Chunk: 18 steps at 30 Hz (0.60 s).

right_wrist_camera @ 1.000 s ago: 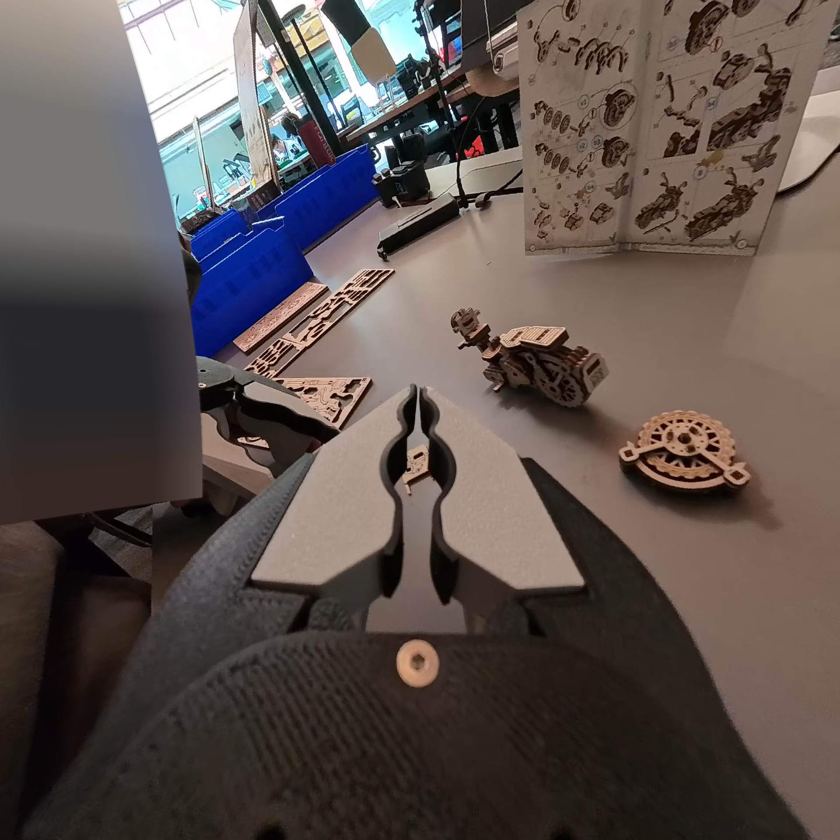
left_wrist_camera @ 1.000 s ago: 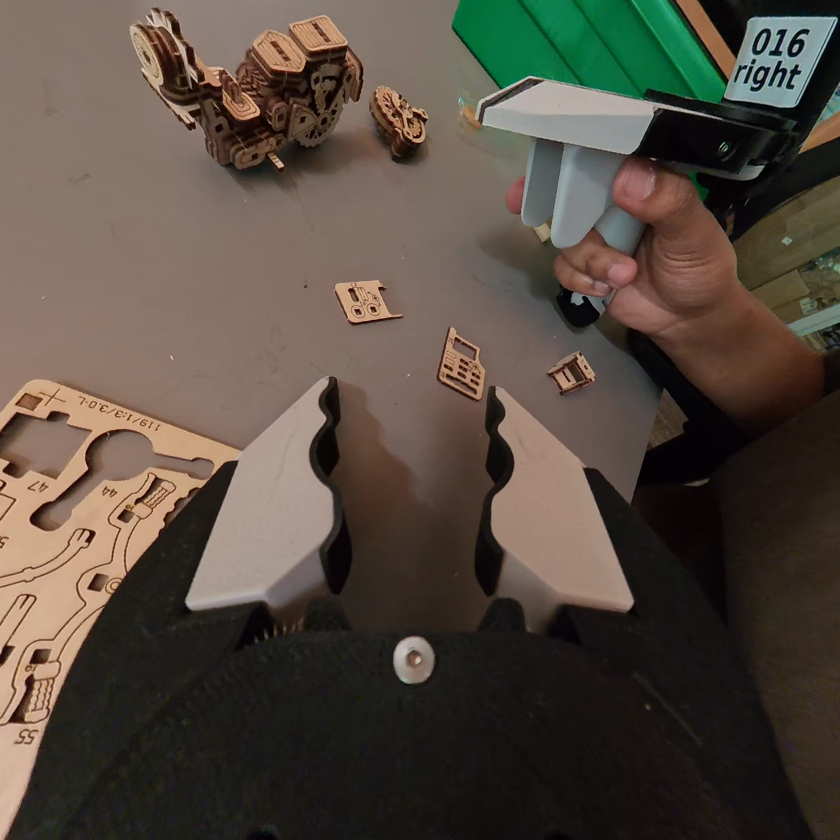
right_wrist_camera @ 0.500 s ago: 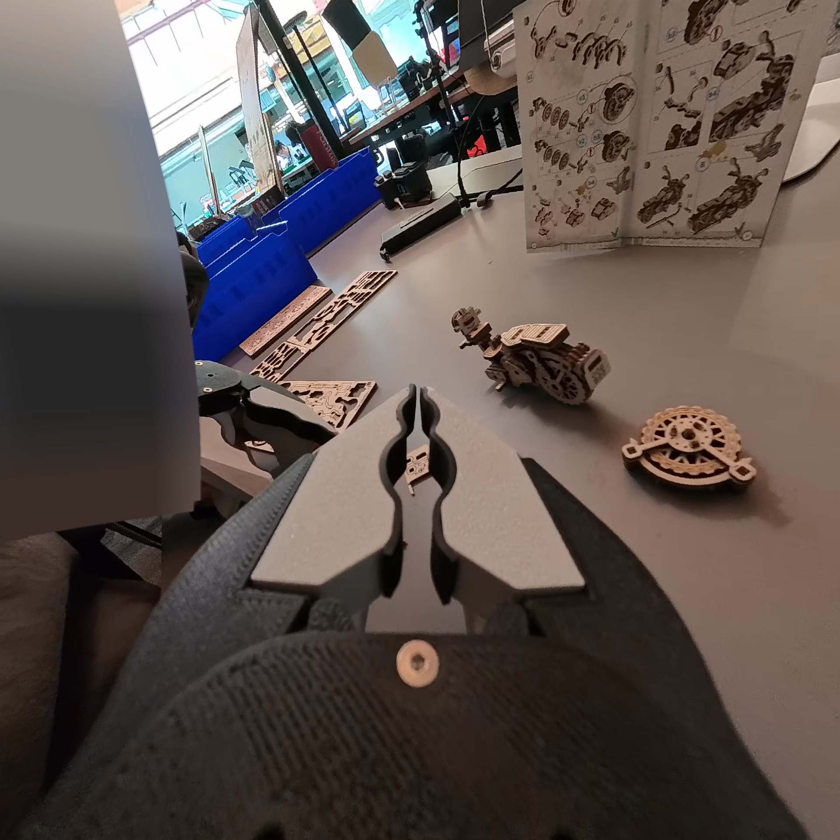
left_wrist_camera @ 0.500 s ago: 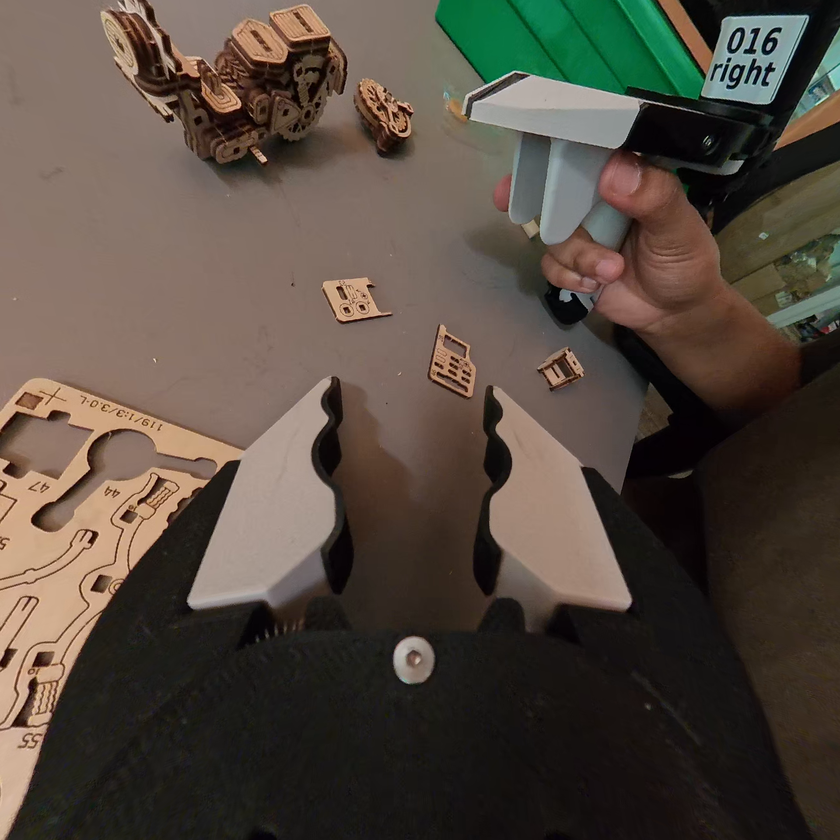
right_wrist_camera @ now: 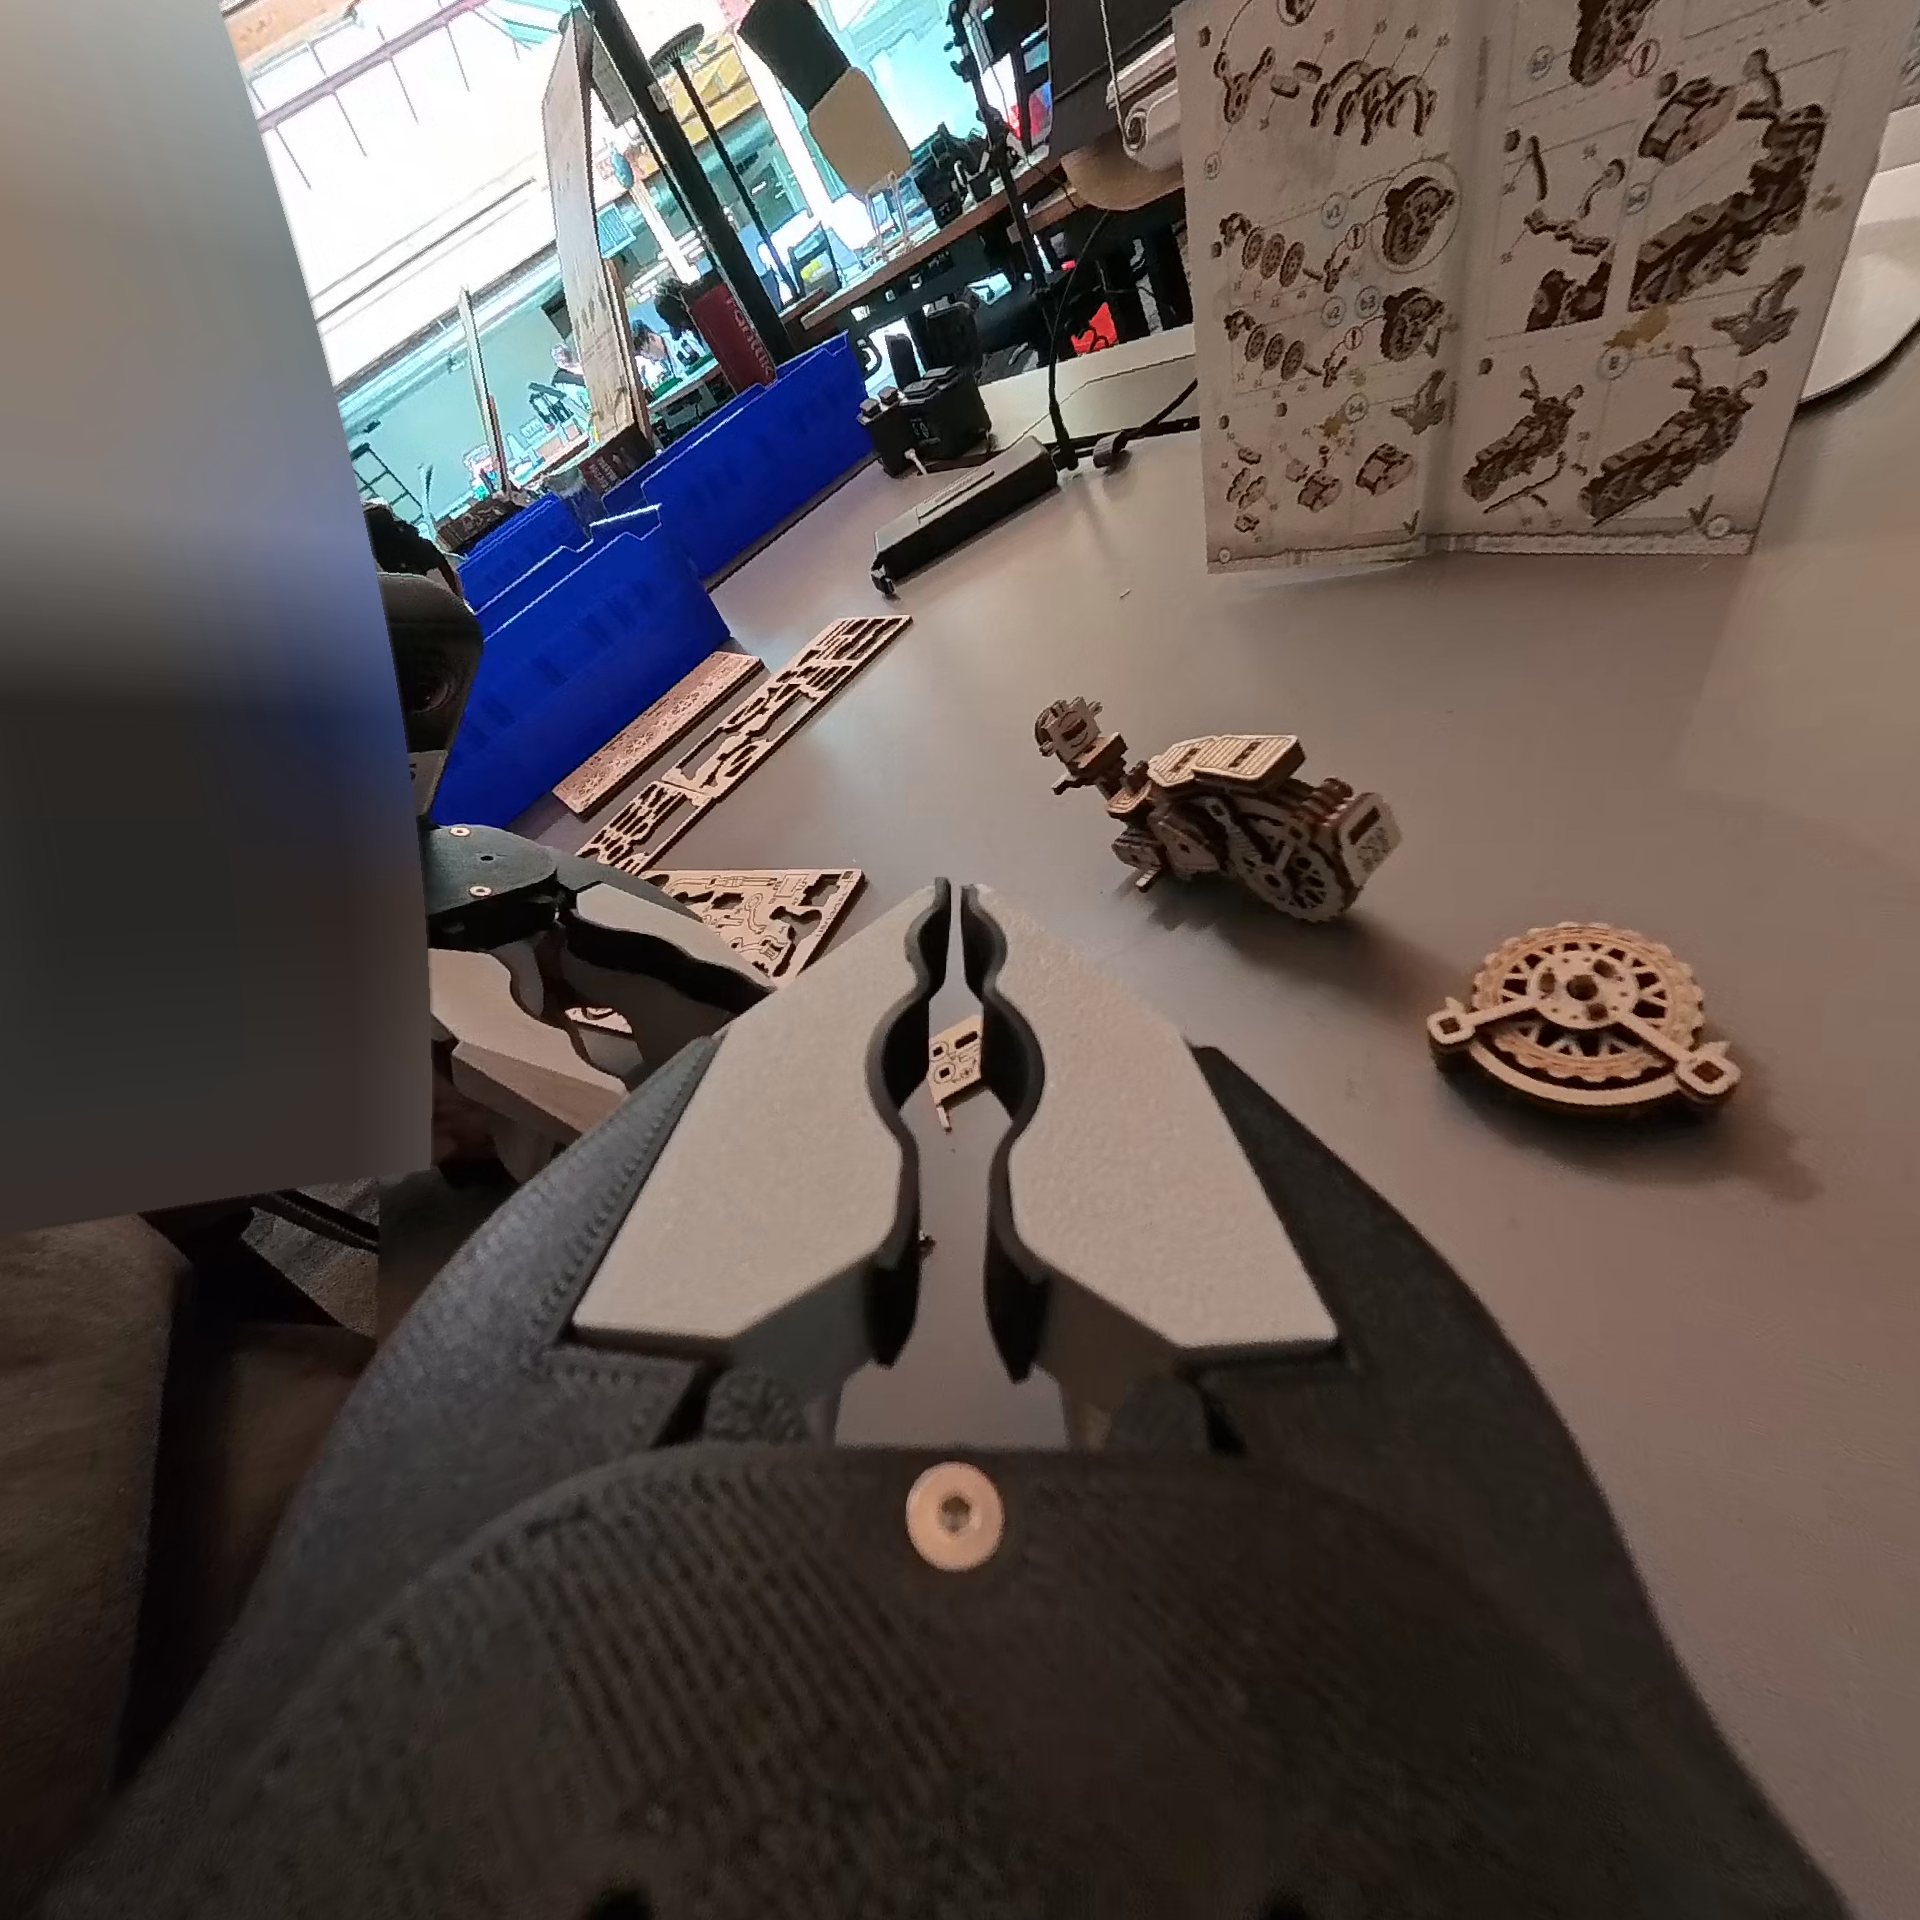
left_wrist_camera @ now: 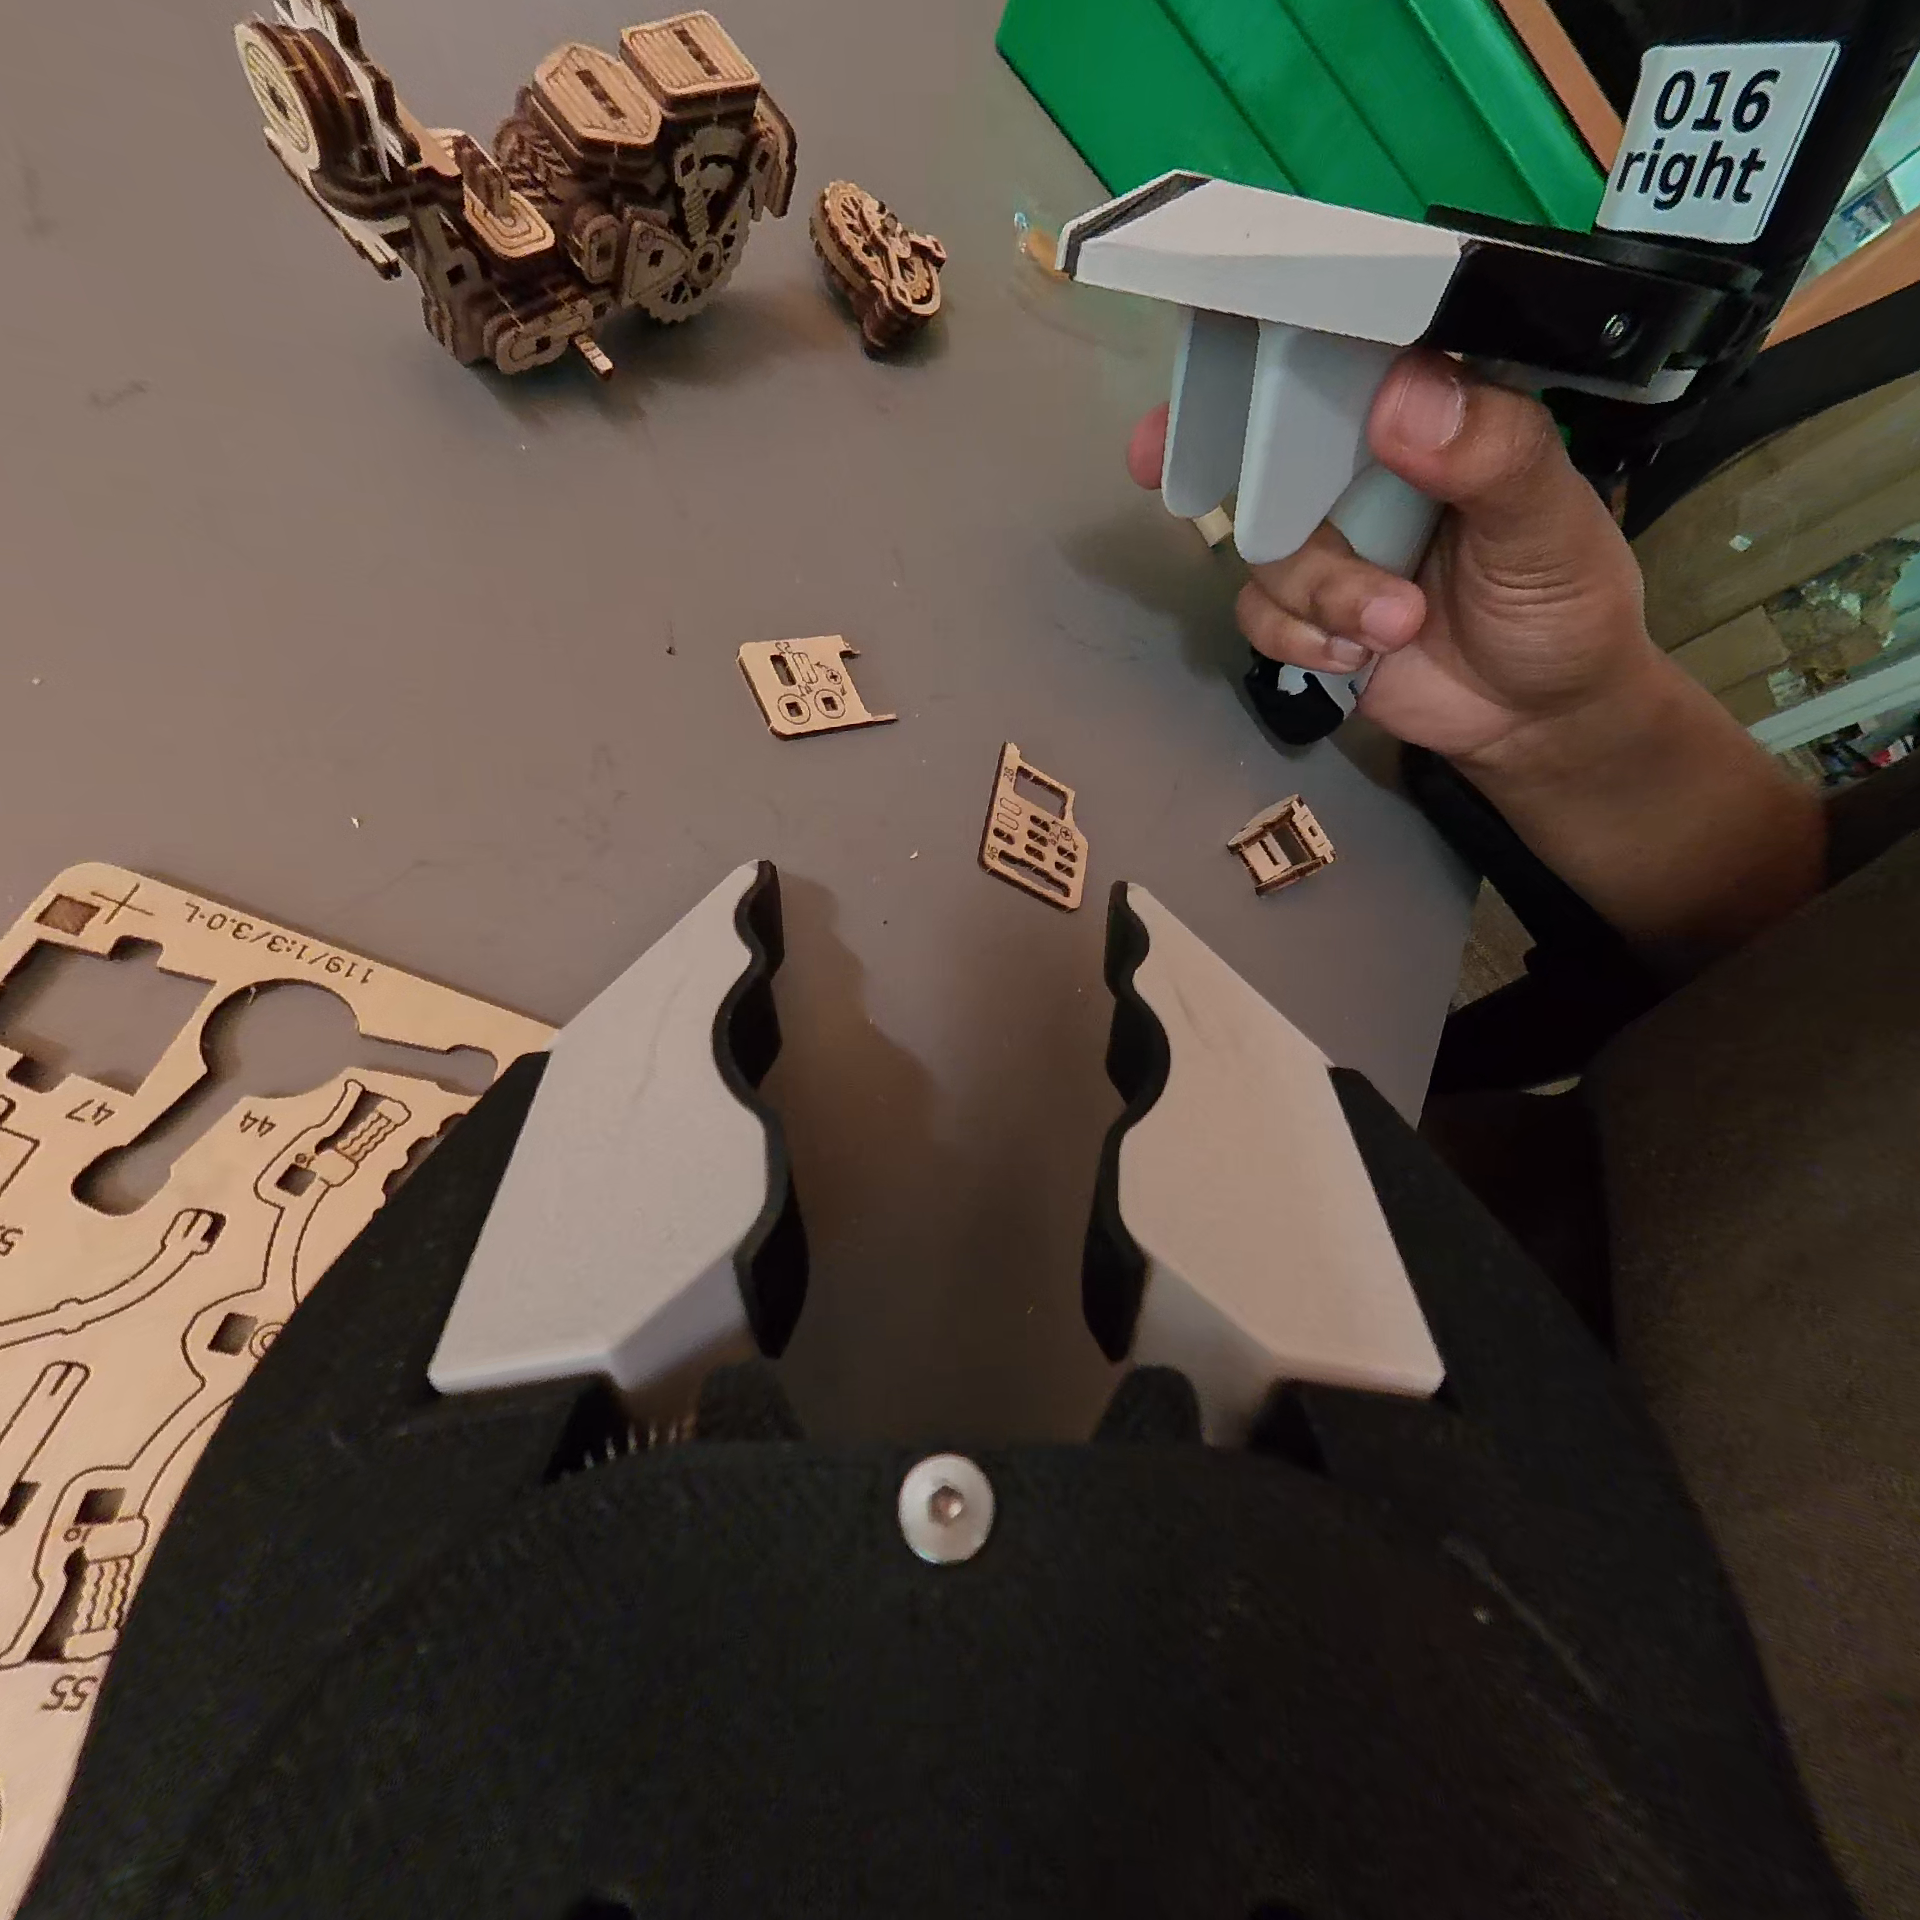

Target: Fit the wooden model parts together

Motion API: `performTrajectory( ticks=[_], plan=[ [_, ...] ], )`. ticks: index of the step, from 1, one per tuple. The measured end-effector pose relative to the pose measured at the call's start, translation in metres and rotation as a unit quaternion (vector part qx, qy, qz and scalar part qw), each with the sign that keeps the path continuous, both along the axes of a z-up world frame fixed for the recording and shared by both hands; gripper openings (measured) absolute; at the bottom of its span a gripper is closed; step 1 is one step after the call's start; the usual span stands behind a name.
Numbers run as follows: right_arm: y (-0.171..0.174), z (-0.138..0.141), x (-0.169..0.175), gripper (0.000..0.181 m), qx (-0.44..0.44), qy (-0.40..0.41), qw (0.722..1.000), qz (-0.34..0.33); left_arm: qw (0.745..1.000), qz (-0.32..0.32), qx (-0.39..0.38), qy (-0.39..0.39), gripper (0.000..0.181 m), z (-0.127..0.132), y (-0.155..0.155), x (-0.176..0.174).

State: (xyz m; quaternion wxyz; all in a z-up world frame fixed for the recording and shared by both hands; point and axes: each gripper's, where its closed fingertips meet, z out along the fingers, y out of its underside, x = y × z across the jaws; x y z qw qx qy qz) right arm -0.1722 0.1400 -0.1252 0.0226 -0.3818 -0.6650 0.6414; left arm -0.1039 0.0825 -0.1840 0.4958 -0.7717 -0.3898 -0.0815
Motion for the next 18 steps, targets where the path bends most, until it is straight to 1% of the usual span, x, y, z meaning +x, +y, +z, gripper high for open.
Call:
performTrajectory(
  ticks=[18],
  plan=[
    [-0.0006,-0.0005,0.0,0.0,-0.004,-0.006,1.0,0.002,1.0,0.0,0.0,-0.001,0.062,-0.0002,0.0,-0.0001]
  ],
)
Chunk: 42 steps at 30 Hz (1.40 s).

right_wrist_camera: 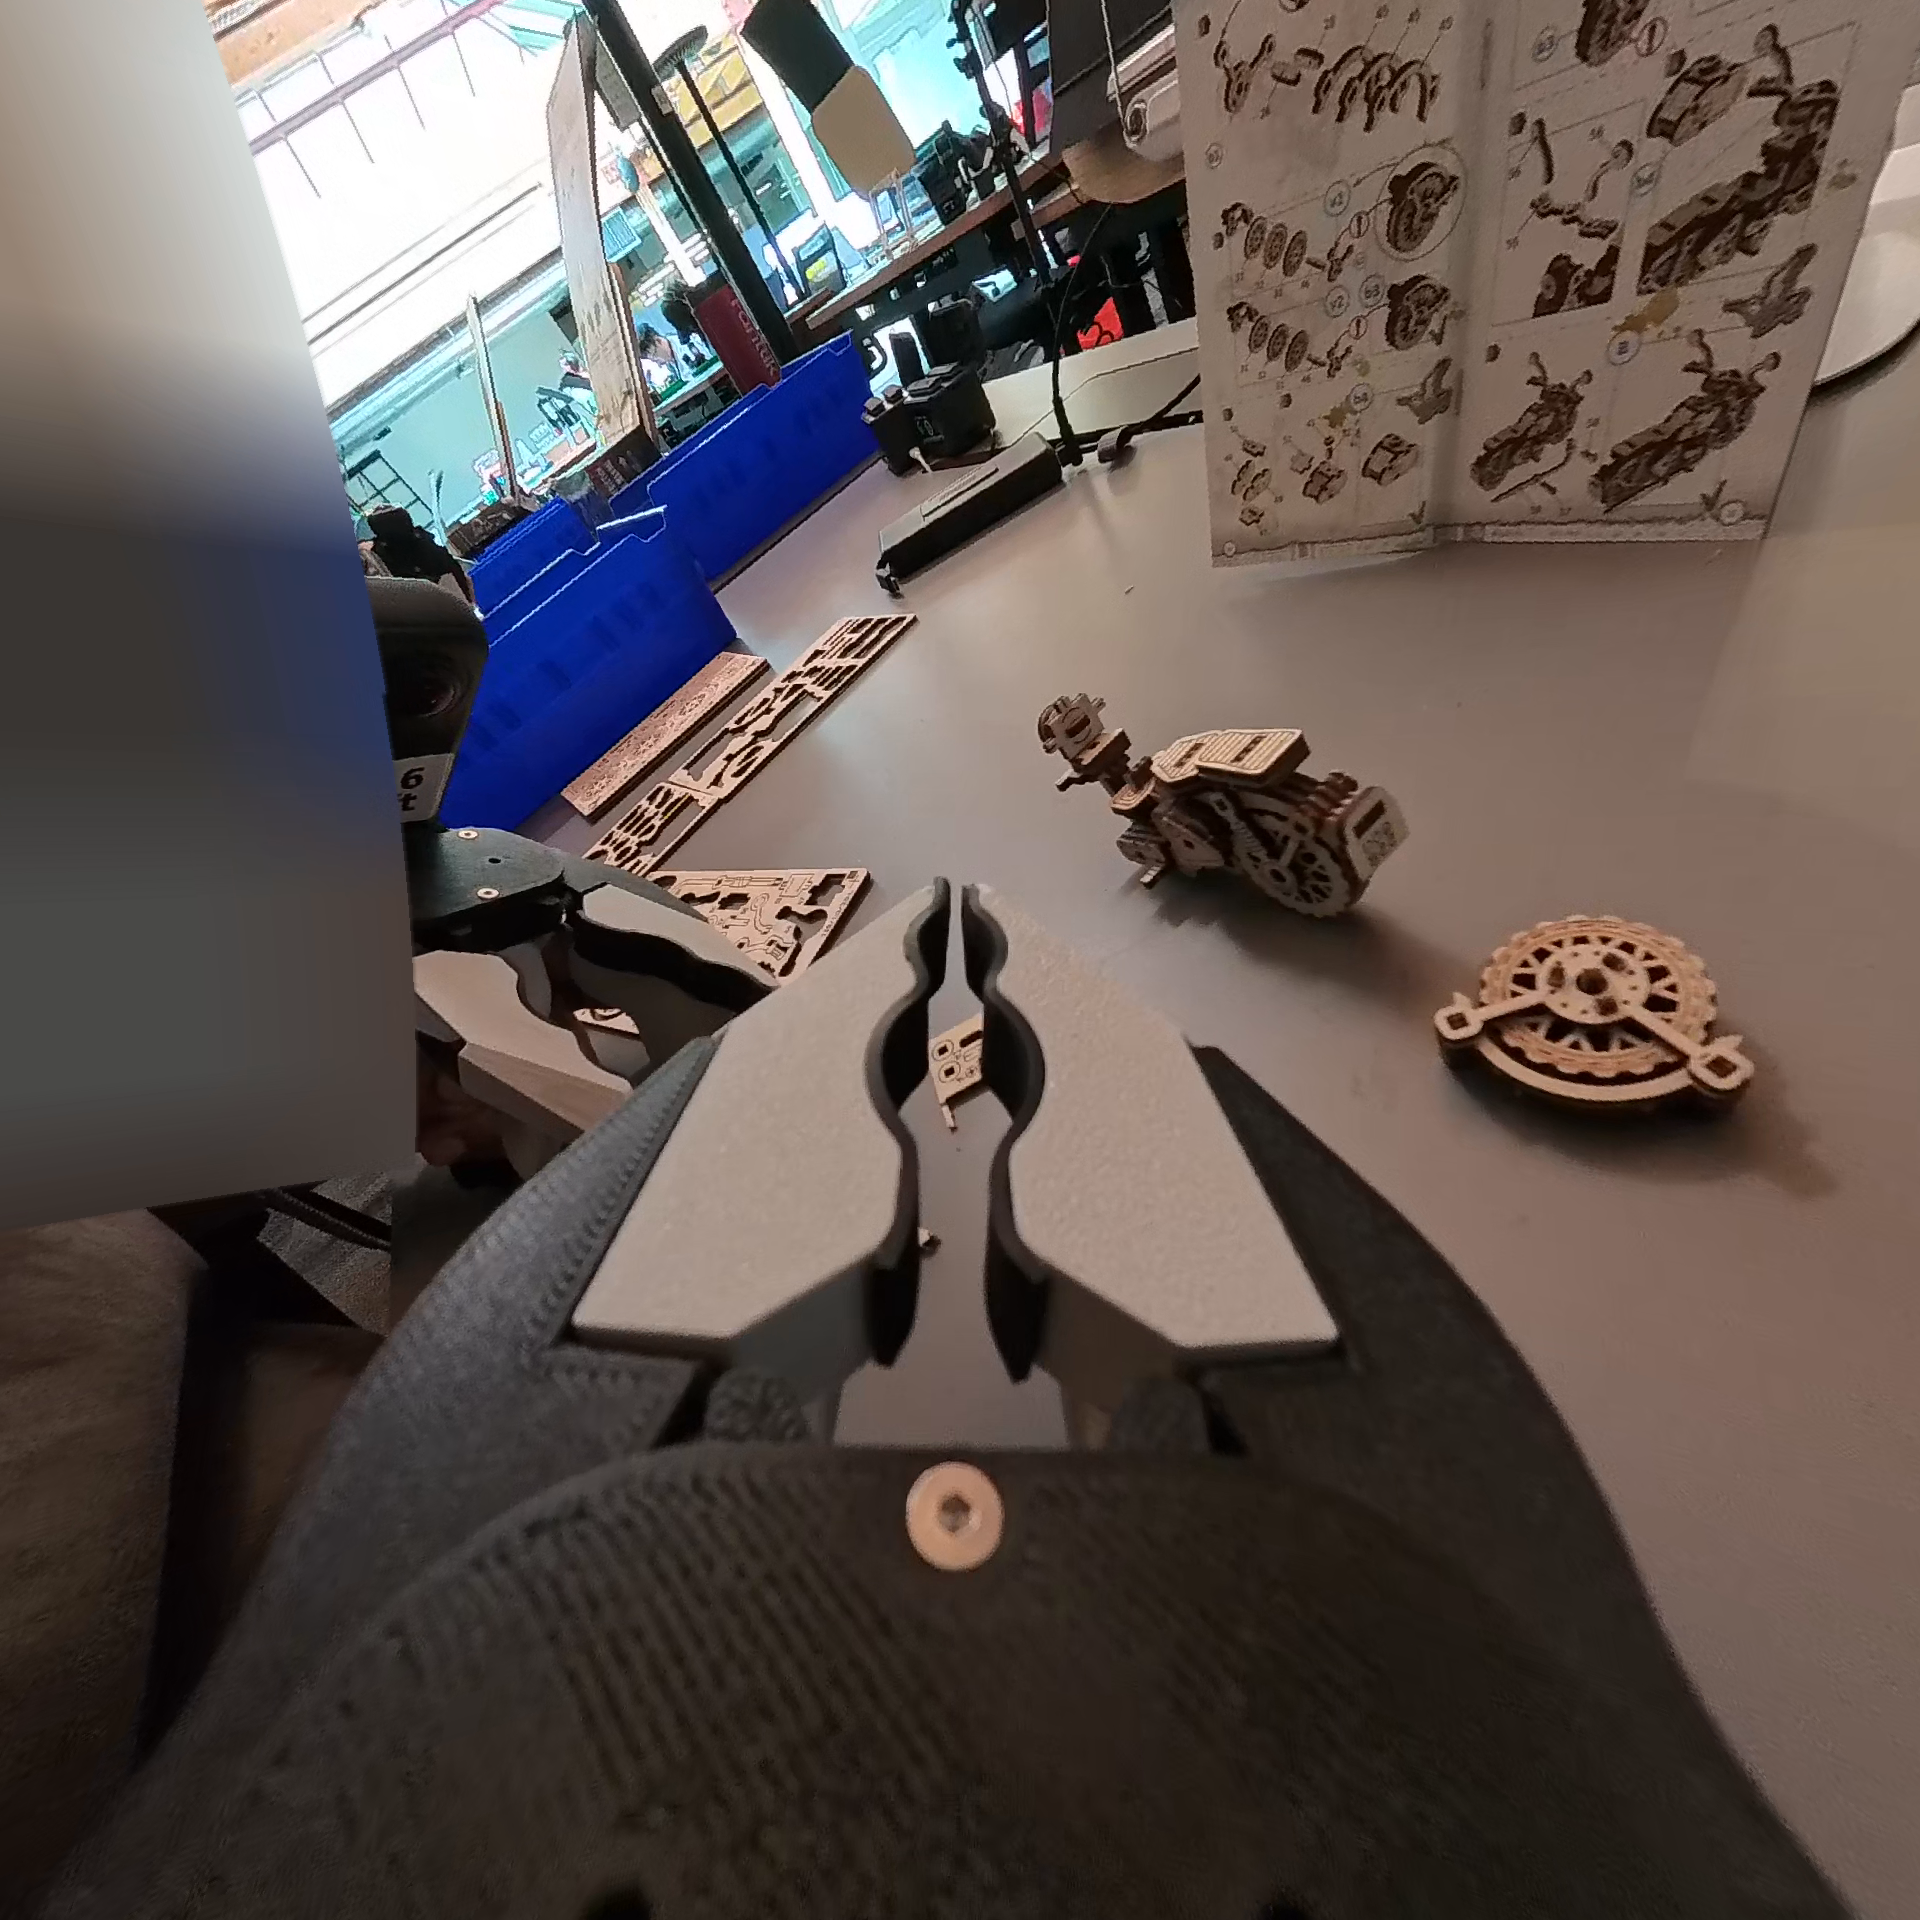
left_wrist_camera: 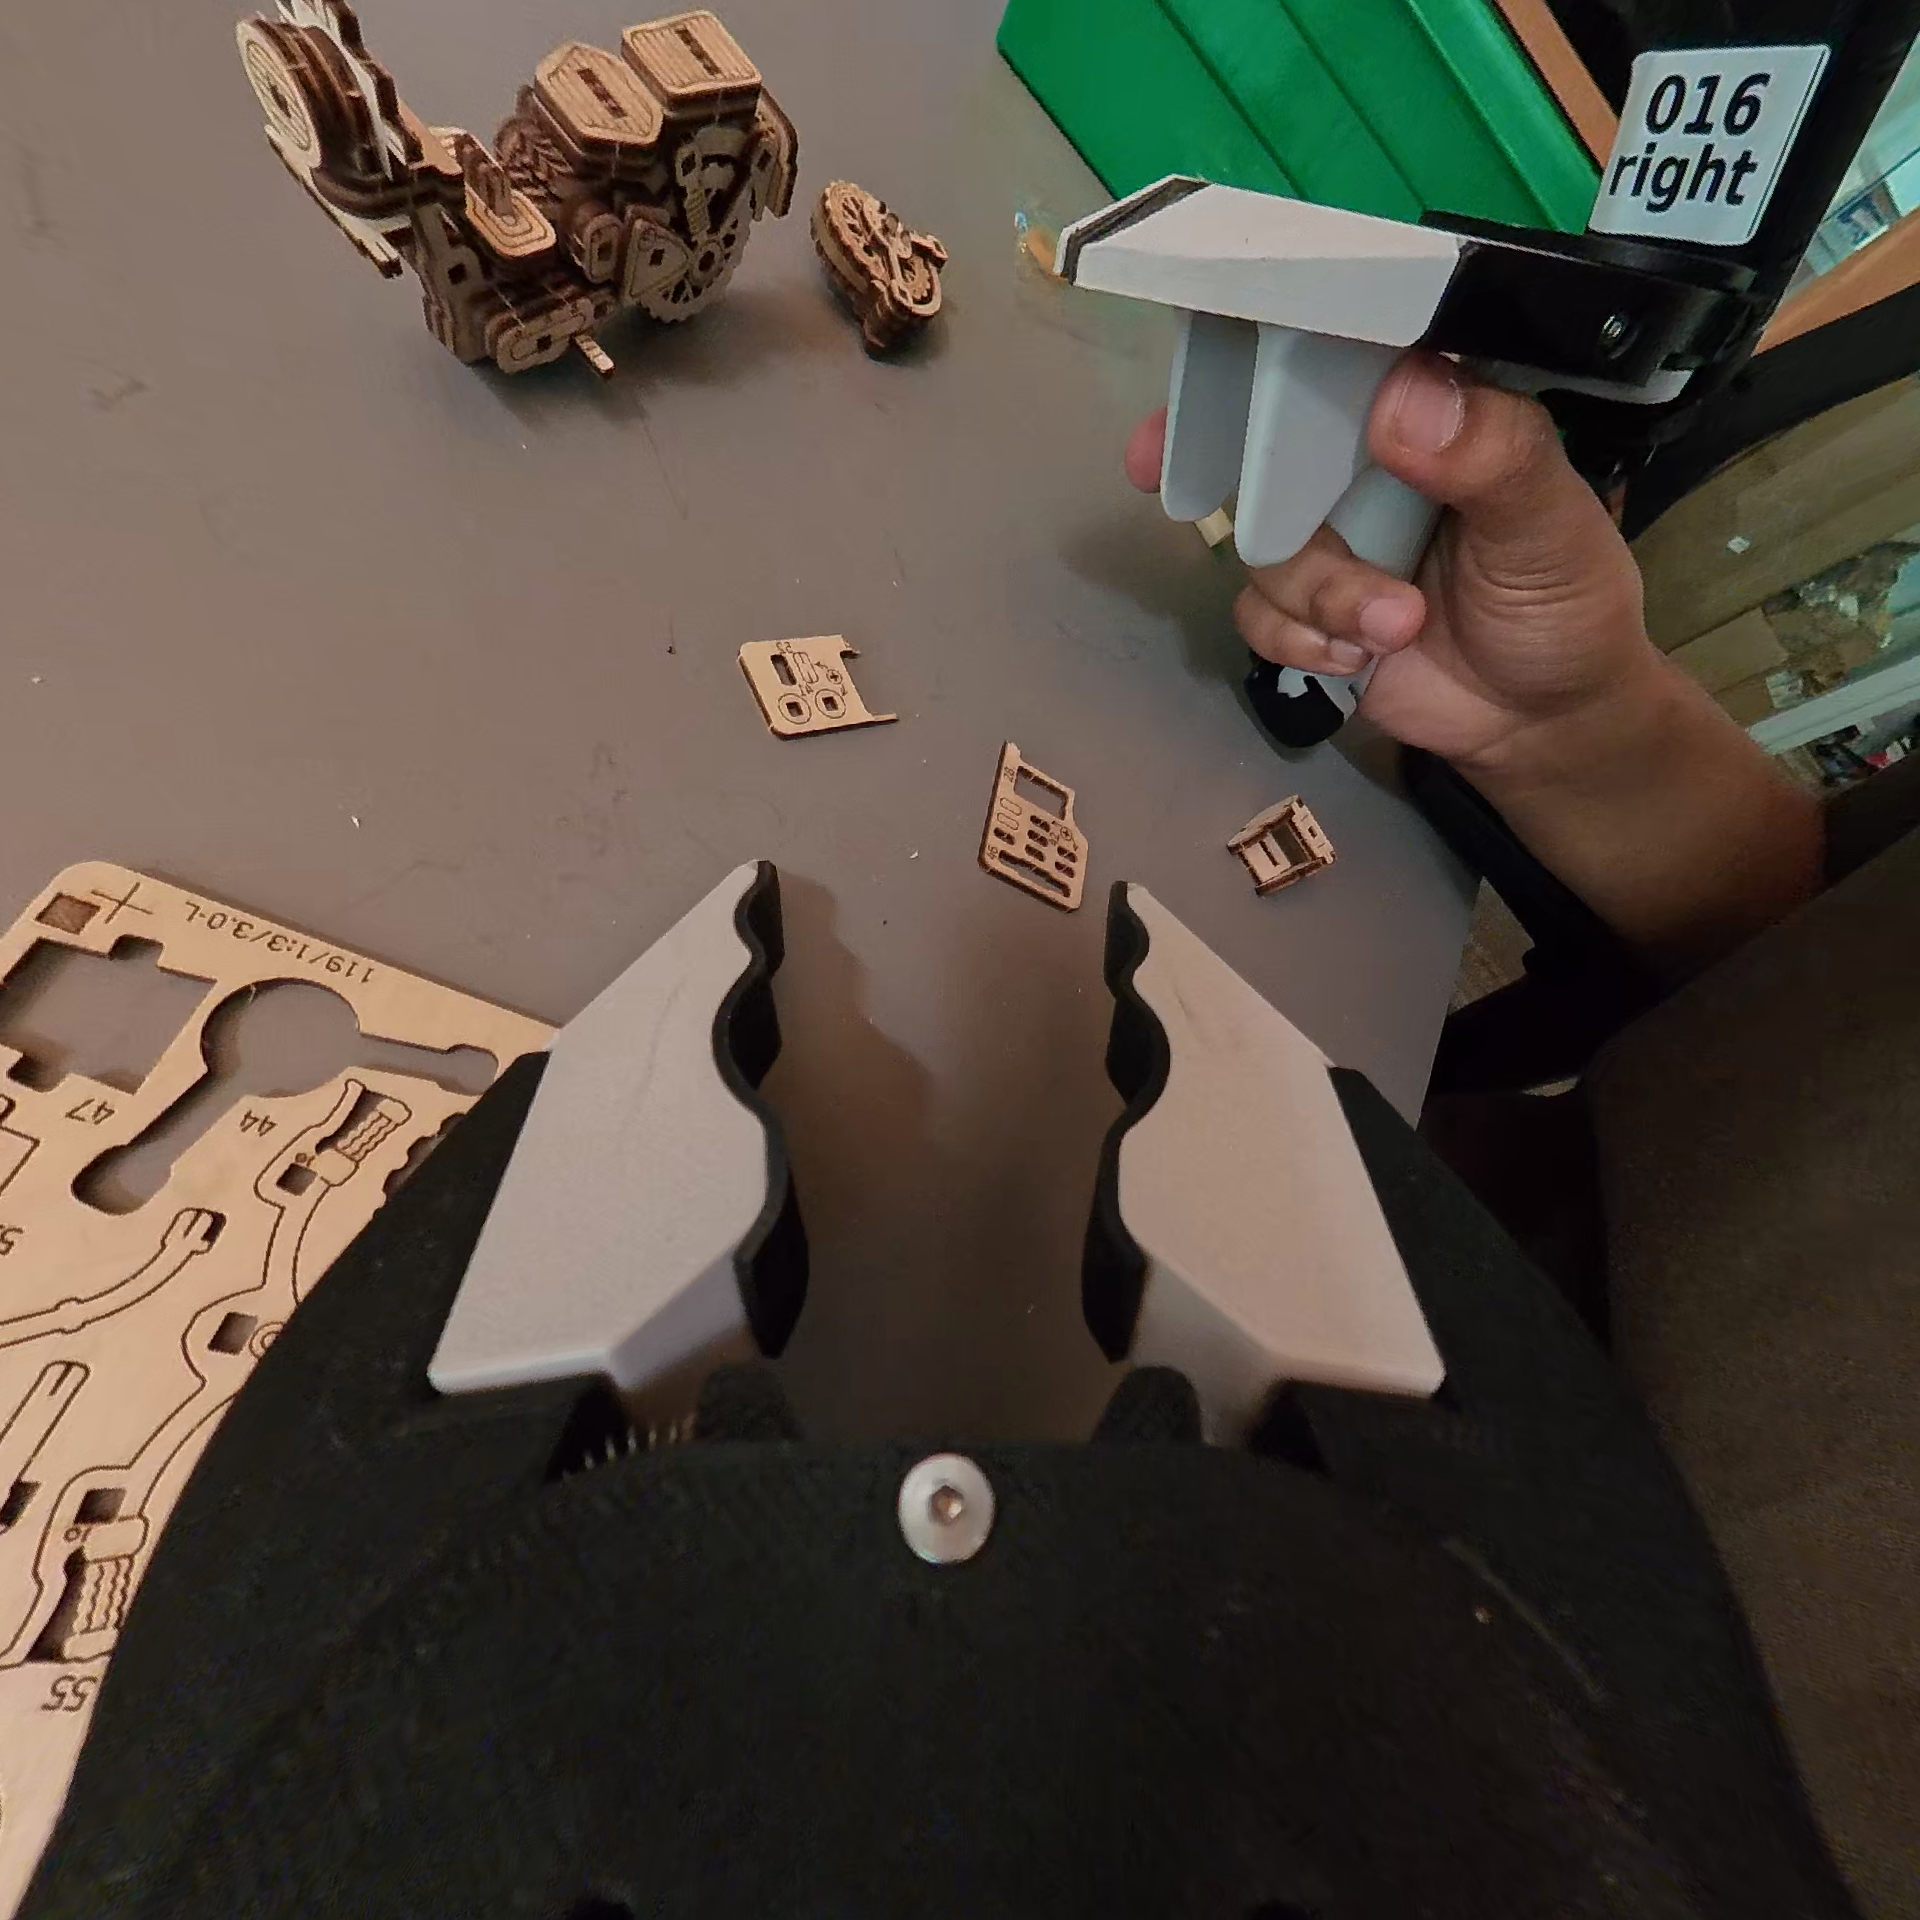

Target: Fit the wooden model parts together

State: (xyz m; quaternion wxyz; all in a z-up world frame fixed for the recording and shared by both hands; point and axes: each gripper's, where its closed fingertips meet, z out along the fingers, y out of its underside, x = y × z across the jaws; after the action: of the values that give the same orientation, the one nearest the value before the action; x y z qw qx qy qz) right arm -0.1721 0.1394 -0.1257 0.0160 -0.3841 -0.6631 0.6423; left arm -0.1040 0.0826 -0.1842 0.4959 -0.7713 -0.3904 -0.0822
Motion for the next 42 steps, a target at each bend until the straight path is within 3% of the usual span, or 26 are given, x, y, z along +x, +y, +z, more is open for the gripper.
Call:
performTrajectory(
  ticks=[4,8,21,24,27,30,32,36,42],
  plan=[
    [0.0,0.0,0.0,0.0,0.001,0.0,1.0,-0.001,1.0,-0.001,0.003,0.002,0.062,0.001,0.0,0.0],
    [0.001,0.001,-0.001,0.0,0.0,0.004,1.0,-0.004,0.998,0.002,0.056,0.025,0.063,0.021,0.005,0.001],
    [0.0,0.0,-0.001,0.0,0.02,0.018,1.0,-0.004,0.995,-0.035,0.035,0.085,0.048,0.026,0.011,0.011],
    [0.003,0.002,-0.003,0.0,0.025,0.028,0.999,-0.014,0.99,0.012,-0.006,0.138,0.054,0.034,-0.01,-0.008],
    [0.002,0.003,-0.002,0.0,0.03,0.035,0.999,-0.015,0.982,0.076,-0.02,0.172,0.07,0.054,-0.055,-0.03],
    [-0.002,0.001,0.0,0.0,0.051,0.05,0.997,-0.012,0.977,0.077,-0.132,0.149,0.098,0.027,-0.107,-0.03],
    [-0.005,0.0,0.002,0.0,0.068,0.062,0.996,-0.009,0.959,0.106,-0.181,0.192,0.1,0.02,-0.138,-0.029],
    [-0.014,-0.002,0.007,0.0,0.048,0.042,0.998,0.009,0.954,0.086,-0.228,0.175,0.117,-0.001,-0.161,-0.011],
    [-0.015,-0.006,0.006,0.0,0.051,0.028,0.998,0.013,0.941,0.056,-0.283,0.179,0.118,-0.02,-0.173,-0.004]
  ],
)
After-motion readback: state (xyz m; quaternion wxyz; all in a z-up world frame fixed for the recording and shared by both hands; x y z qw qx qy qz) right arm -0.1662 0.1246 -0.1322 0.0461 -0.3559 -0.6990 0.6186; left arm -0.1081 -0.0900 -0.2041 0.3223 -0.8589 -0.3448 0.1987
